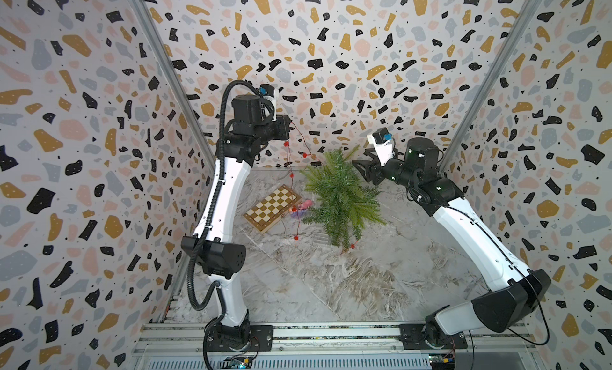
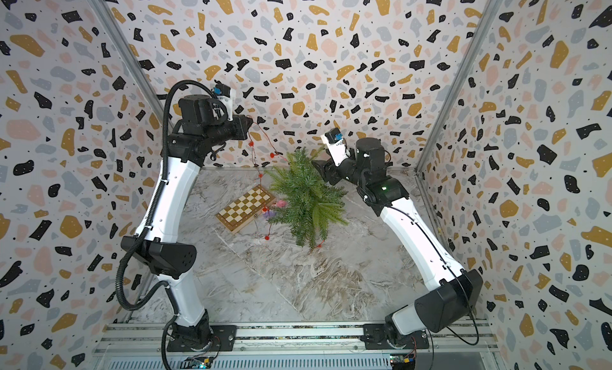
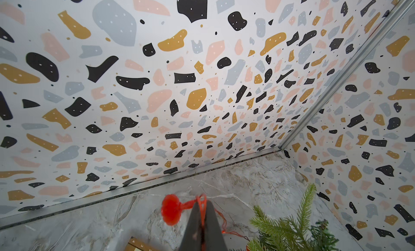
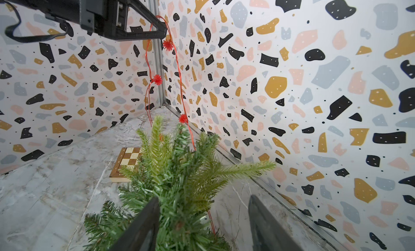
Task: Remove string lights from the small christmas tree
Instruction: Remove the light string from the Christmas tree.
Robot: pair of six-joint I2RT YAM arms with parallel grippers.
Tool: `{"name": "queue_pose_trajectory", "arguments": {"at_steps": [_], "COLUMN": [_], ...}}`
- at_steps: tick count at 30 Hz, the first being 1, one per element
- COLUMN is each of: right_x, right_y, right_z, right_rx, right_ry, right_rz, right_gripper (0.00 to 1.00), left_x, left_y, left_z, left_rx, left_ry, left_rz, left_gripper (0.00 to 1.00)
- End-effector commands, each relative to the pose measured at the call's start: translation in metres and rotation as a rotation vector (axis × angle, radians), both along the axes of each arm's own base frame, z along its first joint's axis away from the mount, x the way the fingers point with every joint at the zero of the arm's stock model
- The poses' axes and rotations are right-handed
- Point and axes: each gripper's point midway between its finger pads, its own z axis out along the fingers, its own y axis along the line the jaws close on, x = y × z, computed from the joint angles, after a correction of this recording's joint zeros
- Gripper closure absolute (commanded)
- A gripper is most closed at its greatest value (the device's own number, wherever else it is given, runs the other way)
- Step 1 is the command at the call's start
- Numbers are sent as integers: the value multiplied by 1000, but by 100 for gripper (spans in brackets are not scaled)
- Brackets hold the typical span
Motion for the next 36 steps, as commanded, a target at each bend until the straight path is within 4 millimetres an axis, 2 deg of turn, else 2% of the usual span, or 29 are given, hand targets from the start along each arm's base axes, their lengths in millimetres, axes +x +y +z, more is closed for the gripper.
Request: {"name": "queue_pose_trajectory", "arguments": {"at_steps": [1,7,16,23,26,30,33,36], "right_x": [0,25,75,118,134,155,167,170], "right_y": [-9,-32,-49,-40,-36,-27,-24,-20], "right_z": [37,39,31,20,20,6,1,0], "right_rx": [65,98,91,79,82,87,106,131], "right_ry": [-62,-44,-28,-34,-50,-40,-26,-16], "right_rz": [21,17,22,70,99,152,165,185], "right_gripper": [36,35,33,33,32,31,30,28], "left_x": [5,26,46,61,62,59,58,58], "left_y": [-7,-19,-36,-55,-67,-81,-91,-99], "left_z": [33,37,40,30,24,27,29,27], "left_rx": [-40,4,4,16,11,-2,-9,-14], "left_ry": [-119,-210,-319,-374,-386,-436,-462,-474], "left_rz": [-23,-47,-98,-131,-171,-222,-245,-266], "left_gripper": [100,100,100,100,100,100,100,100]}}
